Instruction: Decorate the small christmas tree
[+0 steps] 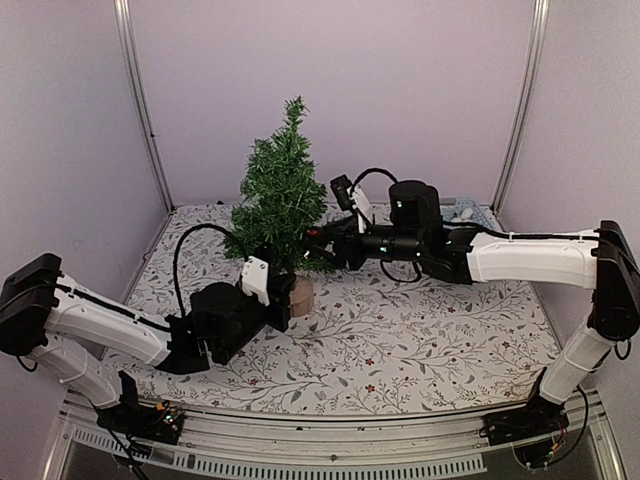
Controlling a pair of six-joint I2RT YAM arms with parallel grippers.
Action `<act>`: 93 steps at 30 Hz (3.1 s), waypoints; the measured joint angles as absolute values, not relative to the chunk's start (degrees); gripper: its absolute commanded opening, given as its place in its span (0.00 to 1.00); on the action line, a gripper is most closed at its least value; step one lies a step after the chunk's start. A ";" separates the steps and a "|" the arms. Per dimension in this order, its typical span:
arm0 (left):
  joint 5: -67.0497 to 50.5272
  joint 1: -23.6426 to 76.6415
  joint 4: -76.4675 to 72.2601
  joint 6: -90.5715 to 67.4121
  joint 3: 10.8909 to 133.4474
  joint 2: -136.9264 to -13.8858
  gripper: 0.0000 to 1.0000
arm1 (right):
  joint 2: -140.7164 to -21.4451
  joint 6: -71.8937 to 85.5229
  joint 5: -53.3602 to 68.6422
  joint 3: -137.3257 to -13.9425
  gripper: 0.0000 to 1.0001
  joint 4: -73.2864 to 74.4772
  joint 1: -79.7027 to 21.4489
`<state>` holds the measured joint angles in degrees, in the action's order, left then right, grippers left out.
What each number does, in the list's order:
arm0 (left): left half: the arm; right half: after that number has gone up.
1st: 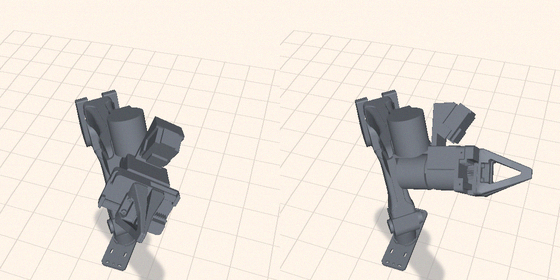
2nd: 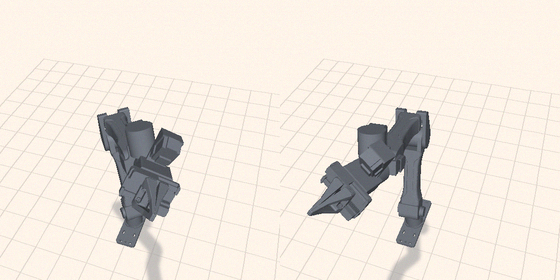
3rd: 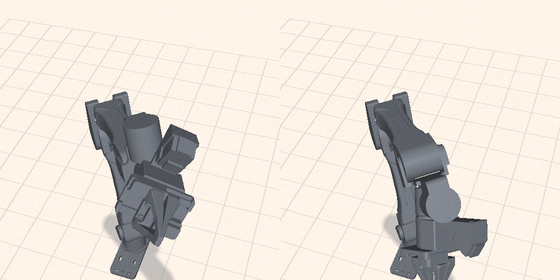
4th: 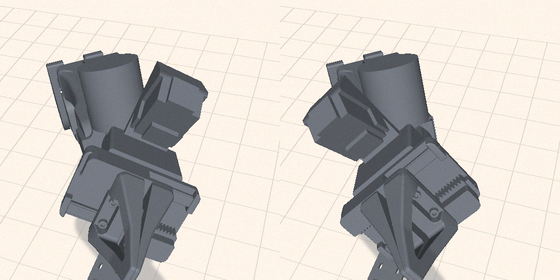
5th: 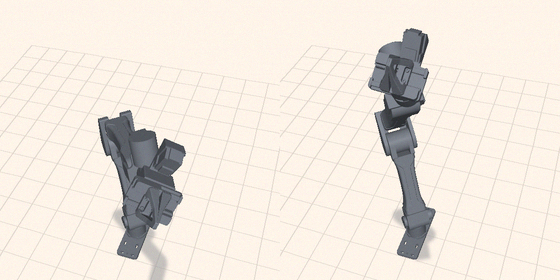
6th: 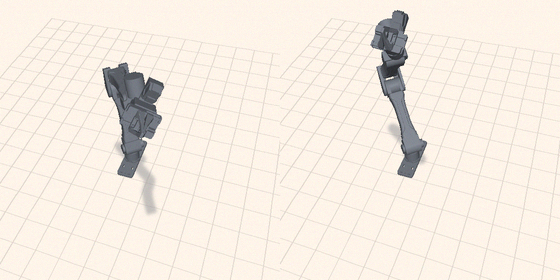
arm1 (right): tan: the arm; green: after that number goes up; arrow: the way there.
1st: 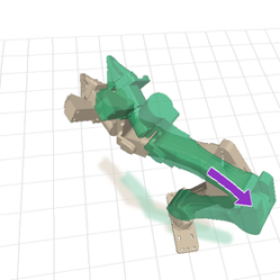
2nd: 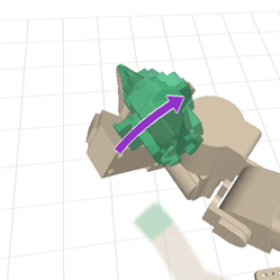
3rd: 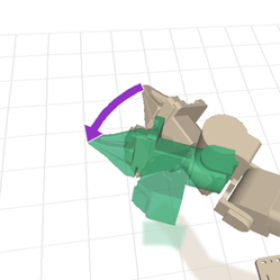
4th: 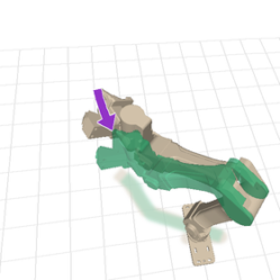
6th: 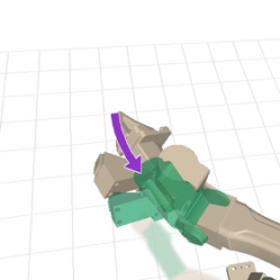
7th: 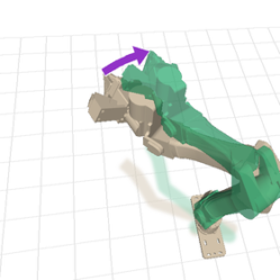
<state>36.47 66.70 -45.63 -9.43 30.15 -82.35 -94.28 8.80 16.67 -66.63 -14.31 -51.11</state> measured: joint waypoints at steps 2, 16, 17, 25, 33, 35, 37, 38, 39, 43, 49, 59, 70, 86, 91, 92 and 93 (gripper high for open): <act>36.36 66.87 -46.02 -8.91 30.15 -82.37 0.00 | -94.32 8.80 16.67 -66.87 0.36 -14.52 -51.11; 37.89 67.64 -46.68 -7.51 30.17 -83.07 0.00 | -95.42 9.02 15.62 -67.64 0.37 -15.07 -51.11; 38.35 67.64 -46.44 -7.64 30.20 -83.09 0.00 | -95.74 9.04 15.81 -67.85 0.36 -15.05 -51.11; 41.58 67.68 -43.33 -9.26 31.64 -84.90 0.00 | -96.18 9.13 17.12 -68.01 0.37 -15.05 -51.18; 41.39 67.72 -42.63 -9.47 32.25 -85.03 0.00 | -96.36 9.37 15.73 -68.01 0.37 -15.07 -51.37; 41.34 67.75 -42.89 -9.32 32.18 -84.73 0.00 | -96.53 9.50 14.81 -68.01 0.37 -15.03 -51.37; 41.34 67.75 -43.09 -9.04 32.14 -84.40 0.00 | -96.75 9.65 13.61 -68.01 0.37 -14.98 -51.37; 41.36 67.77 -43.33 -8.97 32.10 -84.27 0.00 | -96.84 9.69 13.10 -68.01 0.38 -14.83 -51.37; 41.36 67.77 -43.51 -8.88 32.08 -84.23 0.00 | -96.84 9.74 12.47 -68.01 0.38 -14.55 -51.37; 41.39 67.77 -43.88 -8.62 32.08 -84.23 0.00 | -96.84 9.93 11.16 -68.01 0.41 -14.15 -51.37; 41.45 67.77 -43.88 -8.62 32.08 -84.23 0.01 | -96.84 10.31 10.66 -68.01 0.56 -14.00 -51.37; 41.85 67.88 -43.83 -8.54 32.08 -84.23 0.20 | -96.84 10.72 10.55 -67.96 0.70 -13.72 -51.37; 41.82 67.99 -42.74 -9.19 32.08 -83.72 0.42 | -93.93 10.81 9.74 -66.70 0.79 -13.47 -51.37; 36.60 71.77 -48.27 -6.02 21.41 -72.05 0.60 | -87.59 11.62 12.16 -62.17 0.79 -13.13 -48.10; 34.87 71.79 -48.21 -8.34 17.04 -63.42 0.65 | -83.81 12.62 14.37 -58.63 0.79 -13.06 -43.20; 34.46 71.50 -48.01 -9.26 15.92 -61.32 0.65 | -83.00 12.86 15.14 -57.78 0.79 -13.06 -41.85; 34.33 71.18 -47.53 -10.11 15.20 -59.77 0.64 | -82.21 13.08 15.84 -56.93 0.79 -13.06 -40.38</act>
<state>34.33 71.18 -47.53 -10.11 15.20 -59.77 -82.21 13.08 15.84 -56.93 -13.06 -40.38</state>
